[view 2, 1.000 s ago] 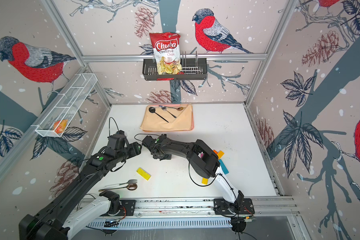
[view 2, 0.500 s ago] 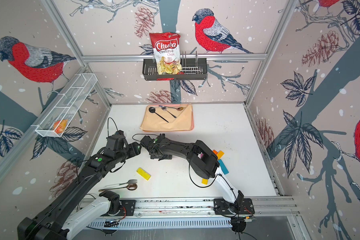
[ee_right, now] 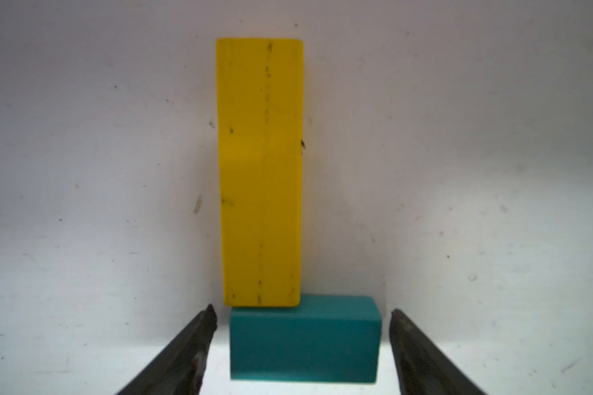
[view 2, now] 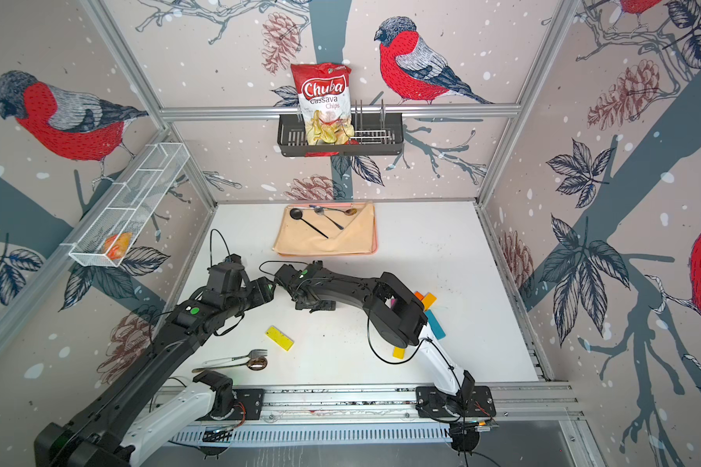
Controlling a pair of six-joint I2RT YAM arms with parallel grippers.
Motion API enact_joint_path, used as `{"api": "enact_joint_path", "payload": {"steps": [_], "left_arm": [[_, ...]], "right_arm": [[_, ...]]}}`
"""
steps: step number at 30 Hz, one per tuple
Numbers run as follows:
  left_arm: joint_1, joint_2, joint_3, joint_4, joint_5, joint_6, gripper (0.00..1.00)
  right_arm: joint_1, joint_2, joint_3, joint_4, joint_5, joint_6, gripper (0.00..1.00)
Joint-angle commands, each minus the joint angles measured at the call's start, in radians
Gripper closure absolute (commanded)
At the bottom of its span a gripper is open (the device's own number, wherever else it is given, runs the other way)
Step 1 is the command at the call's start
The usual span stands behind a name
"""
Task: Assemble the letter h with building blocks
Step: Assemble the building block at the center of the board.
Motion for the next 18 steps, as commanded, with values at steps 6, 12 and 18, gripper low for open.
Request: {"api": "enact_joint_path", "payload": {"steps": [6,12,18], "left_arm": [[0.001,0.000,-0.001,0.007,0.005,0.018,0.24],[0.002,-0.002,0.000,0.006,0.005,0.020,0.24],[0.002,-0.002,-0.002,0.008,0.004,0.022,0.24]], "right_arm": [[-0.001,0.010,-0.007,0.001,0.000,-0.004,0.26],[-0.006,0.015,-0.008,0.006,-0.002,-0.005,0.26],[-0.005,0.015,-0.012,0.010,-0.003,-0.005,0.30]]}}
